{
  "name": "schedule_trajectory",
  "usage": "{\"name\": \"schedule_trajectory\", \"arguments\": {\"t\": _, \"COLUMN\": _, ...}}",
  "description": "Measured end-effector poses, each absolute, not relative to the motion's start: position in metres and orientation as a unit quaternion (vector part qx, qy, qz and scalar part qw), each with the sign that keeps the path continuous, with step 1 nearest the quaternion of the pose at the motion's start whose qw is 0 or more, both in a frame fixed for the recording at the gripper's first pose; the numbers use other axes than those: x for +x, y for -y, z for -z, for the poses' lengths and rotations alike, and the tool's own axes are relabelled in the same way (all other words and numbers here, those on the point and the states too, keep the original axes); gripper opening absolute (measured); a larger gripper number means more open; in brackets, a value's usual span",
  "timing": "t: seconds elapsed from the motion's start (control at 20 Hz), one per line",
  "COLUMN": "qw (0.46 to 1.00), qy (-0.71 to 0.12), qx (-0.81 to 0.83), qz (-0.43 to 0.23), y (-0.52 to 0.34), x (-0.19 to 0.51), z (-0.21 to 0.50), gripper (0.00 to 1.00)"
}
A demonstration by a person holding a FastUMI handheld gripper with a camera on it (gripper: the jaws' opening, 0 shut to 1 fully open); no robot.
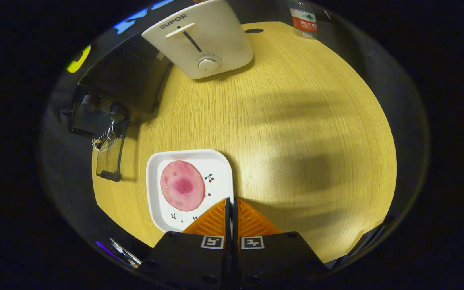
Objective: Open the toaster oven, put the food inside, and close the toaster oven door.
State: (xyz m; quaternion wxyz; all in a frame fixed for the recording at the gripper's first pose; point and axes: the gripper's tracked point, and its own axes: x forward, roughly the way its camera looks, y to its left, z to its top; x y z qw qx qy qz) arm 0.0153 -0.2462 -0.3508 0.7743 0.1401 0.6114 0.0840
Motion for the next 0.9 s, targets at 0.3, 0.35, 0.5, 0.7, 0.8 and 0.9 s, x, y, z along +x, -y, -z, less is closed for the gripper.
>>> {"name": "schedule_trajectory", "arguments": {"t": 0.3, "qw": 0.762, "qy": -0.609, "qx": 0.202, "qz": -0.085, "y": 0.244, "x": 0.005, "z": 0.351, "gripper": 0.02}}
{"name": "schedule_trajectory", "arguments": {"t": 0.35, "qw": 0.757, "qy": -0.610, "qx": 0.219, "qz": -0.083, "y": 0.242, "x": 0.002, "z": 0.350, "gripper": 0.02}}
{"name": "schedule_trajectory", "arguments": {"t": 0.5, "qw": 0.747, "qy": -0.607, "qx": 0.259, "qz": -0.084, "y": 0.237, "x": -0.002, "z": 0.346, "gripper": 0.02}}
{"name": "schedule_trajectory", "arguments": {"t": 0.7, "qw": 0.747, "qy": -0.592, "qx": 0.290, "qz": -0.086, "y": 0.238, "x": -0.008, "z": 0.323, "gripper": 0.02}}
{"name": "schedule_trajectory", "arguments": {"t": 0.8, "qw": 0.749, "qy": -0.584, "qx": 0.302, "qz": -0.083, "y": 0.240, "x": -0.013, "z": 0.310, "gripper": 0.02}}
{"name": "schedule_trajectory", "arguments": {"t": 0.9, "qw": 0.751, "qy": -0.573, "qx": 0.318, "qz": -0.081, "y": 0.238, "x": -0.016, "z": 0.296, "gripper": 0.02}}
